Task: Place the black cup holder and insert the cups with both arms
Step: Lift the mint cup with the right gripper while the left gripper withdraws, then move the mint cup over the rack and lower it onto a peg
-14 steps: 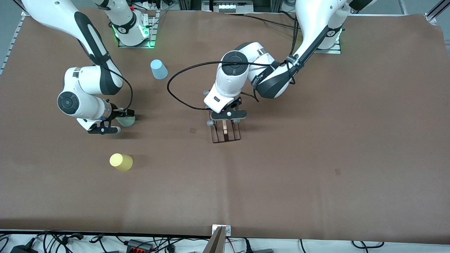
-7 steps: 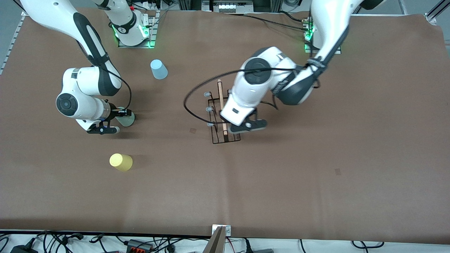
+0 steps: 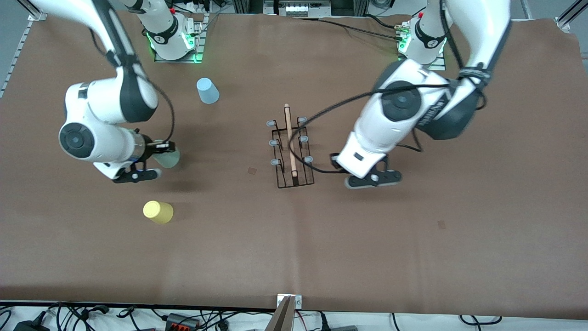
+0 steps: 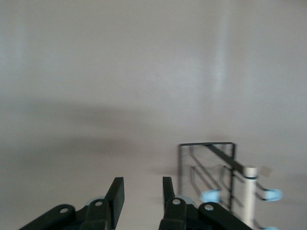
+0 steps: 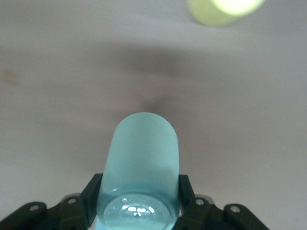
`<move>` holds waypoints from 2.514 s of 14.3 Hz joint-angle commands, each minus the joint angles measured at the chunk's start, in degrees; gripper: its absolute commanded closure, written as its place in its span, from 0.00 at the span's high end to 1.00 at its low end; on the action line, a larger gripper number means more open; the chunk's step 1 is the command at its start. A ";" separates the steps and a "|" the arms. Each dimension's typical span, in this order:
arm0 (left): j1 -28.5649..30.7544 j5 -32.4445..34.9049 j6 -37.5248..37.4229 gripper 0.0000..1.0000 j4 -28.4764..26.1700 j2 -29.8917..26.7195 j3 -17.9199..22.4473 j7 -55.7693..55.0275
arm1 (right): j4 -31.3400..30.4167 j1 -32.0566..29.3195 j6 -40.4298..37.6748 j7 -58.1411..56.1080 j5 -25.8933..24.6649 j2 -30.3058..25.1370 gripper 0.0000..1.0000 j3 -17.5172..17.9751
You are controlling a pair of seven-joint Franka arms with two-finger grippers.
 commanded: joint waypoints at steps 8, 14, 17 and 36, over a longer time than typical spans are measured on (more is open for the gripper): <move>14.68 -0.68 -18.30 0.49 6.77 -3.92 0.03 27.74 | 11.67 22.60 -3.01 20.23 3.31 2.83 0.27 -0.31; 12.95 -6.98 -22.08 0.73 2.74 -16.72 14.75 40.39 | 11.94 28.23 -2.92 21.75 4.19 6.60 0.27 -0.22; 7.42 -7.71 -22.88 1.00 -0.25 -19.91 23.21 42.43 | 11.85 28.85 -2.92 21.57 6.39 7.23 0.27 -0.22; 6.44 -9.55 -22.19 1.00 -3.07 -20.88 23.14 40.85 | 12.03 30.43 1.30 22.01 6.48 12.94 0.43 -0.22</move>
